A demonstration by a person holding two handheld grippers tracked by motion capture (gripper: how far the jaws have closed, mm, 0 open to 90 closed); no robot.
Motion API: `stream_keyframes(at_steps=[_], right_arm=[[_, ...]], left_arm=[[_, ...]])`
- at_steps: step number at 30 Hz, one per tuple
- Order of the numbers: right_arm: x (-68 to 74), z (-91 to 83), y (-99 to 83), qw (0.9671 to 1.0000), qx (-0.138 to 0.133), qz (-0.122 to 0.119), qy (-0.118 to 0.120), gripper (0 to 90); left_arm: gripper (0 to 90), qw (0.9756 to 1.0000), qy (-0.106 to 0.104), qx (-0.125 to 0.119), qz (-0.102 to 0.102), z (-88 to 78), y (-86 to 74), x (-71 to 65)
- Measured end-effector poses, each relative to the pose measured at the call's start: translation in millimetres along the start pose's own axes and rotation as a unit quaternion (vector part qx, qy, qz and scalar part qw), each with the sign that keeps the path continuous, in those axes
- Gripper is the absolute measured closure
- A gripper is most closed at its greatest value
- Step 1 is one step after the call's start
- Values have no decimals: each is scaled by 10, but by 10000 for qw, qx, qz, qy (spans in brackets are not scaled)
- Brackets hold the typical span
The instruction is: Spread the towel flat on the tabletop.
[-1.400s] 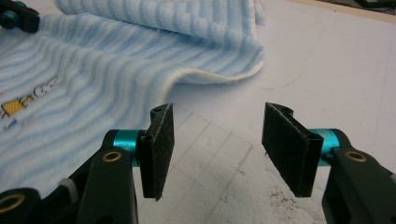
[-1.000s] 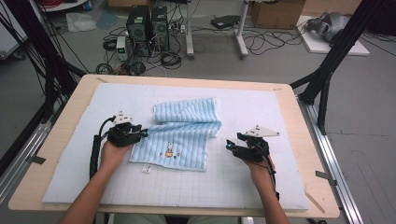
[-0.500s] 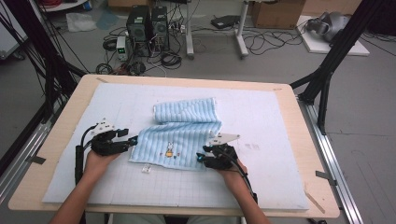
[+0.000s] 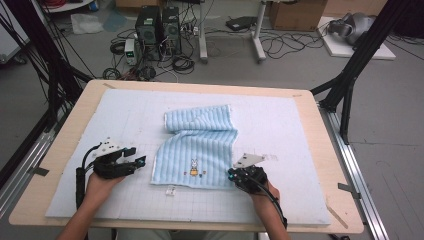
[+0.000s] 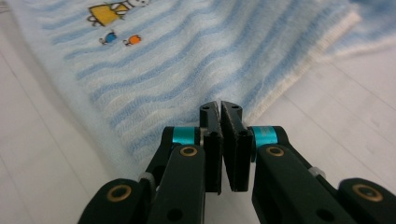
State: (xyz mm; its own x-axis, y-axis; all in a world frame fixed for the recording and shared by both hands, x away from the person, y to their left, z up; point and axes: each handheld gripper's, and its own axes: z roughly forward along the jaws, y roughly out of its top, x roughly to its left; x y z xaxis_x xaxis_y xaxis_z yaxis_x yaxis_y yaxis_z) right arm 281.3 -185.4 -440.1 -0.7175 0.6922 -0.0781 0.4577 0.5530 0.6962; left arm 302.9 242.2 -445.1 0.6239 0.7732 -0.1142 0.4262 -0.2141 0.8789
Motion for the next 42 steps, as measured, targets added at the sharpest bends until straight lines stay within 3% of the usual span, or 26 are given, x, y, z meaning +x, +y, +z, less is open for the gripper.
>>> stream_keyframes(at_steps=[2, 3, 5, 10, 15, 17, 20, 23, 27, 31, 38, 42], right_arm=[[1, -65, -58, 10000, -22, 58, -14, 848], [2, -98, -88, 9999, -100, 80, -28, 793], [-11, -157, -143, 9990, -330, 313, -5, 697], [-48, -217, -208, 9963, -550, 656, -92, 556], [-44, -169, -235, 9957, -500, 770, -85, 470], [-43, -130, -248, 9958, -479, 772, -84, 448], [-30, -84, -255, 9962, -422, 751, -94, 425], [-23, -88, -254, 9962, -402, 763, -71, 465], [-24, -96, -251, 9964, -427, 719, 121, 628], [-55, -104, -258, 9950, -441, 780, 450, 837], [-19, -183, -287, 9954, -365, 632, 627, 859], [34, -288, -322, 9949, -422, 570, 722, 859]], left_arm=[[431, 10000, -59, 12, 25, 0, -5, -51], [433, 9999, -107, 31, 55, 7, -8, -98], [439, 9997, -214, 54, 101, 29, -14, -171], [460, 9979, -499, 245, 330, 139, -8, -361], [478, 9958, -483, 566, 535, 234, 11, -440], [500, 9942, -493, 680, 671, 251, 12, -462], [564, 9893, -486, 871, 1060, 287, 9, -537], [680, 9877, -620, 858, 1152, 280, 4, -557], [845, 9863, -728, 869, 1197, 277, -3, -595], [866, 9870, -866, 875, 1034, 264, -4, -573], [867, 9872, -1296, 717, 597, 124, -64, -552], [867, 9847, -1484, 694, 596, 15, -104, -604]])
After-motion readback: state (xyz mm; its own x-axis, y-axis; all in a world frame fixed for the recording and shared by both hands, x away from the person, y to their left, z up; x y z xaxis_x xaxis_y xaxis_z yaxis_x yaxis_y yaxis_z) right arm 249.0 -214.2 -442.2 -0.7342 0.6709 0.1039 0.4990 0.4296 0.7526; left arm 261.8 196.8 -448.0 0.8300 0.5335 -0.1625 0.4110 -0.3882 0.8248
